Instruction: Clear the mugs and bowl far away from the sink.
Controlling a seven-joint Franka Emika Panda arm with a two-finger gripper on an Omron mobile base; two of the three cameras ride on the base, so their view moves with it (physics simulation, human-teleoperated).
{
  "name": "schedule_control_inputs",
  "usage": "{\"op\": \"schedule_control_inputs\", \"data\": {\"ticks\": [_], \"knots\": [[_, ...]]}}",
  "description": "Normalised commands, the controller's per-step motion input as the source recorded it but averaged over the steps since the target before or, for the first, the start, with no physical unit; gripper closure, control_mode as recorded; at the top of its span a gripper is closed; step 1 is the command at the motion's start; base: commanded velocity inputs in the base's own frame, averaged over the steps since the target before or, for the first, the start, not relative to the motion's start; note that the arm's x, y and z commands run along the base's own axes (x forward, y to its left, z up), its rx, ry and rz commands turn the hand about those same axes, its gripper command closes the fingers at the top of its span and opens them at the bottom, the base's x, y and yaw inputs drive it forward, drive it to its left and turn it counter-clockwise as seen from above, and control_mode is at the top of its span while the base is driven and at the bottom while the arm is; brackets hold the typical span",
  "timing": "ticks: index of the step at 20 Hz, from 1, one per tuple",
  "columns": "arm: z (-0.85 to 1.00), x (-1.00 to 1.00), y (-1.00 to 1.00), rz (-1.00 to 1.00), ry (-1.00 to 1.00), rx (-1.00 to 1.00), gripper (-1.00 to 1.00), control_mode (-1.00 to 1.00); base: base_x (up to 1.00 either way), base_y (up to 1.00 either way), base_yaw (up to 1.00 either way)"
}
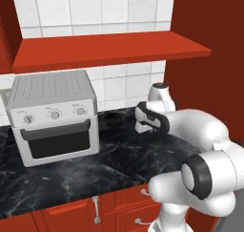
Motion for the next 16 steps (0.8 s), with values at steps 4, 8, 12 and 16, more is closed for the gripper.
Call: {"op": "schedule_control_inputs", "data": {"ticks": [4, 8, 12, 16], "knots": [[-0.35, 0.47, 0.01, 0.00, 0.00, 0.06, 1.00, -1.00, 0.00, 0.00, 0.00], [-0.47, 0.51, 0.00, 0.00, 0.00, 0.06, 1.00, -1.00, 0.00, 0.00, 0.00], [-0.44, 0.45, 0.00, 0.00, 0.00, 0.01, 1.00, -1.00, 0.00, 0.00, 0.00], [-0.46, 0.45, 0.03, -0.03, 0.00, 0.00, 1.00, -1.00, 0.00, 0.00, 0.00]]}}
